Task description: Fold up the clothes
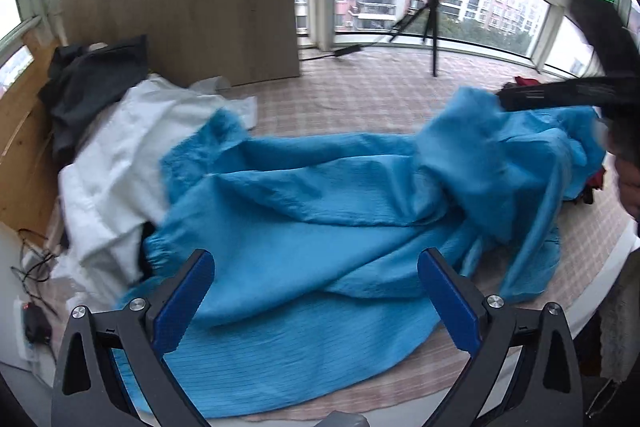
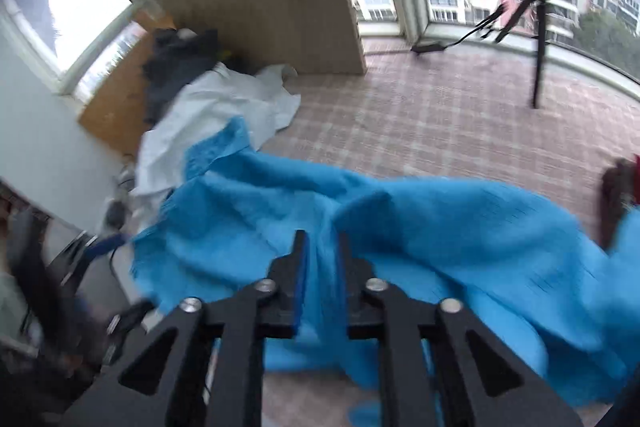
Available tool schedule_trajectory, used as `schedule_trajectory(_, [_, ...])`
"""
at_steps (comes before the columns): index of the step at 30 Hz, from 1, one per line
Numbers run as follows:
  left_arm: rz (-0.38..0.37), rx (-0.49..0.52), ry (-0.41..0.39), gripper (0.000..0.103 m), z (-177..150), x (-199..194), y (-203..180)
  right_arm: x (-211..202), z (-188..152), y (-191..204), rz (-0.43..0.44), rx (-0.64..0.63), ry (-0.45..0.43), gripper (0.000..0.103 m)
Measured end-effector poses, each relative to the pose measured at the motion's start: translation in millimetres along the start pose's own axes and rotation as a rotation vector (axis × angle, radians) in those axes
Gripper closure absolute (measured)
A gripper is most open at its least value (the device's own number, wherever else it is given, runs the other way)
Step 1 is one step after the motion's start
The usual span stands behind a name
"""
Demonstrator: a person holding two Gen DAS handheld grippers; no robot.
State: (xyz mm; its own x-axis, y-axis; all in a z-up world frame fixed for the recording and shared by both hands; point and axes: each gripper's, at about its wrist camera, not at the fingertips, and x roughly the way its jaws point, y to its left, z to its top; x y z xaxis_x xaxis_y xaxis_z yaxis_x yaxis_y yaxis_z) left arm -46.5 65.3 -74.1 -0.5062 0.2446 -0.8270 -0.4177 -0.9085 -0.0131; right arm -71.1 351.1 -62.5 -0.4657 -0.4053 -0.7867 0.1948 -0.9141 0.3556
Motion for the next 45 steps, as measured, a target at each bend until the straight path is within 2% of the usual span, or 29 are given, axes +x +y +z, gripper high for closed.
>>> schedule_trajectory(1, [-0.015,0.008,0.002,0.001,2.0,2.7,-8.8,-21.5,-11.0,-9.1,-0.013,-0.002,-0.022,0.061])
schedule_trajectory(2, [-0.031,0.025,0.004,0.001,4.4,6.4,-21.5,-43.6,-22.2,-19.5,-0.042,-0.005,-0.047,0.055])
schedule_trajectory(3, [-0.046,0.046,0.005,0.001,6.7,10.2,-35.0,-65.7,-33.4,-33.0,-0.097,-0.009,-0.065,0.053])
schedule_trajectory(5, [-0.067,0.115,0.004,0.001,11.0,17.5,-68.3,-105.7,-55.6,-62.6,-0.267,-0.026,-0.090,0.051])
schedule_trajectory(7, [-0.035,0.197,-0.015,0.001,16.5,23.0,-98.2,-137.0,-79.8,-90.0,-0.421,-0.050,-0.118,0.047])
schedule_trajectory(9, [-0.032,0.236,-0.039,0.001,25.2,27.9,-116.9,-150.2,-94.3,-114.7,-0.499,-0.062,-0.110,0.043])
schedule_trajectory(11, [-0.020,0.276,-0.051,0.001,36.2,35.1,-128.7,-147.7,-100.5,-133.2,-0.497,-0.052,-0.085,0.043])
schedule_trajectory(13, [0.013,0.320,-0.062,0.001,47.0,42.2,-139.2,-140.4,-102.6,-143.8,-0.450,-0.053,-0.083,0.043])
schedule_trajectory(17, [0.014,0.337,-0.067,0.001,59.3,44.3,-137.4,-101.6,-102.9,-144.9,-0.398,-0.184,-0.009,0.043])
schedule_trajectory(21, [-0.033,0.313,-0.046,0.001,59.4,43.6,-130.8,-73.7,-110.0,-141.7,-0.454,-0.342,0.028,0.044])
schedule_trajectory(22, [-0.017,0.309,-0.037,0.001,59.8,45.6,-131.0,-75.9,-107.0,-147.4,-0.448,-0.350,0.027,0.048])
schedule_trajectory(24, [0.015,0.300,-0.018,0.001,60.7,49.8,-131.4,-85.0,-93.1,-158.4,-0.404,-0.319,0.009,0.069])
schedule_trajectory(25, [0.031,0.296,-0.009,0.001,61.1,51.9,-131.6,-89.8,-86.3,-164.3,-0.380,-0.294,-0.002,0.085])
schedule_trajectory(26, [0.042,0.290,0.002,0.001,62.0,53.8,-132.1,-94.3,-78.3,-170.6,-0.365,-0.266,-0.019,0.092])
schedule_trajectory(29, [0.007,0.284,0.026,0.001,68.1,56.5,-139.6,-105.3,-50.8,-187.9,-0.360,-0.219,-0.082,0.096])
schedule_trajectory(32, [0.013,0.323,0.038,0.001,72.9,67.4,-150.6,-111.0,-25.2,-203.3,-0.319,-0.160,-0.130,0.096])
schedule_trajectory(35, [-0.001,0.291,0.100,0.002,71.4,87.2,-142.1,-112.0,-9.1,-214.7,-0.285,-0.104,-0.159,0.096])
schedule_trajectory(36, [-0.006,0.280,0.120,0.009,71.0,93.8,-139.3,-110.3,-7.1,-215.6,-0.289,-0.100,-0.159,0.096])
schedule_trajectory(37, [-0.011,0.270,0.141,0.024,70.5,100.3,-136.5,-108.5,-5.2,-216.5,-0.294,-0.095,-0.159,0.096])
schedule_trajectory(38, [-0.016,0.259,0.161,0.031,70.0,106.9,-133.7,-106.3,-3.3,-216.9,-0.295,-0.093,-0.158,0.096])
schedule_trajectory(40, [-0.025,0.238,0.202,0.058,69.0,120.1,-128.0,-100.8,2.8,-217.3,-0.291,-0.093,-0.157,0.096])
schedule_trajectory(41, [-0.030,0.227,0.223,0.067,68.6,126.7,-125.2,-99.0,7.5,-217.9,-0.293,-0.096,-0.159,0.096])
schedule_trajectory(42, [-0.035,0.216,0.243,0.090,68.1,133.3,-122.3,-99.4,9.6,-218.0,-0.295,-0.098,-0.162,0.096])
schedule_trajectory(43, [-0.042,0.201,0.258,0.101,68.5,138.1,-118.8,-100.4,11.6,-218.6,-0.297,-0.098,-0.166,0.096])
schedule_trajectory(45, [-0.078,0.148,0.237,0.102,76.8,130.7,-110.0,-102.5,15.7,-219.7,-0.301,-0.099,-0.175,0.096])
